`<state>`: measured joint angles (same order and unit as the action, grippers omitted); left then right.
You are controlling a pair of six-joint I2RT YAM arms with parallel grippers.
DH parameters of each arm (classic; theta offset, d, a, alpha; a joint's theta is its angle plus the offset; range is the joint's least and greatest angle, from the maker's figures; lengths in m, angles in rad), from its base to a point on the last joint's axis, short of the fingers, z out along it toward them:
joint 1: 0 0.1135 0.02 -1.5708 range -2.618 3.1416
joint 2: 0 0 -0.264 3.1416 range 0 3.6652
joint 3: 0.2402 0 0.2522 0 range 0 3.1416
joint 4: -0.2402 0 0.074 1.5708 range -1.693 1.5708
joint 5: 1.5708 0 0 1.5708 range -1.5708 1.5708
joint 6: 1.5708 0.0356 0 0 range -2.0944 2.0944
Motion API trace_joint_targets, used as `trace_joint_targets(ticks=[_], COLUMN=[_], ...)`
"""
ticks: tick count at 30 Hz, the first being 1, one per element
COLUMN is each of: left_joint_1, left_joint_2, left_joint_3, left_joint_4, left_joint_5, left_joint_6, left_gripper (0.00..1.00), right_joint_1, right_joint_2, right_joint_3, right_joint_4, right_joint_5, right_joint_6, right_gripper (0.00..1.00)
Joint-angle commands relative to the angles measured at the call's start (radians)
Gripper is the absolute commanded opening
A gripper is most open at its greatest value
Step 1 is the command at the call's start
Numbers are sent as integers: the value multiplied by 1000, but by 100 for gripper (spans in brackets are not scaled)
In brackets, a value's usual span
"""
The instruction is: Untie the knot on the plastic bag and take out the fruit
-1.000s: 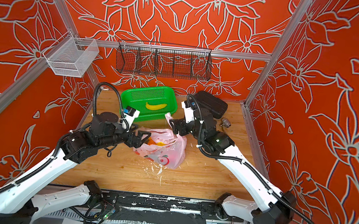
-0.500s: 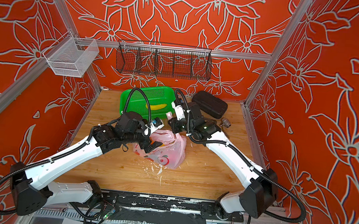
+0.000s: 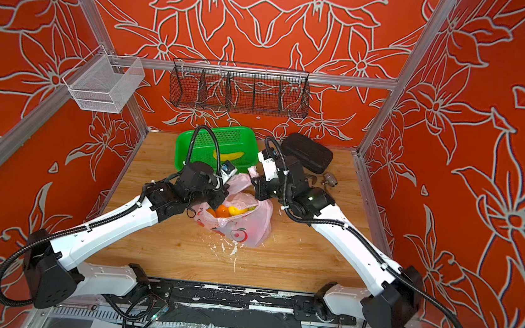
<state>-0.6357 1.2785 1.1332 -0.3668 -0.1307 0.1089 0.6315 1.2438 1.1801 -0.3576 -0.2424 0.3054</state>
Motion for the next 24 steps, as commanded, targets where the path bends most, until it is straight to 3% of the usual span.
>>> trace_joint_targets(ticks=[1,6,11,16,20,22,24], left_joint_1=[93,168,195,197,197,196,196], left_joint_2=[32,122,205,225,183,149,110], left_joint_3=[127,234,337,341,296,276,261], left_joint_4=[-58,-81,-129,-144,-142,-156,-187], left_joint_5=[-105,-91,-81,-62,-66,-70,-69], left_joint_6=[-294,-415,-484,-521,-533,-541,-557], left_gripper=[0,0,0,1,24,37,47], right_joint_1=[-4,36,174,200,203,203,203], right_joint_2=[-93,-173,-190,-132,-143,-175,-215], right_joint_3=[-70,-229,-433,-543,-516,-486,-447], right_joint_4=[35,66,104,158,111,70,19], right_joint_5=[-62,-184,-104,-98,-82,-41,10], right_joint_6=[65,203,275,359,339,311,276], right_gripper=[2,8,15,24,39,58,71])
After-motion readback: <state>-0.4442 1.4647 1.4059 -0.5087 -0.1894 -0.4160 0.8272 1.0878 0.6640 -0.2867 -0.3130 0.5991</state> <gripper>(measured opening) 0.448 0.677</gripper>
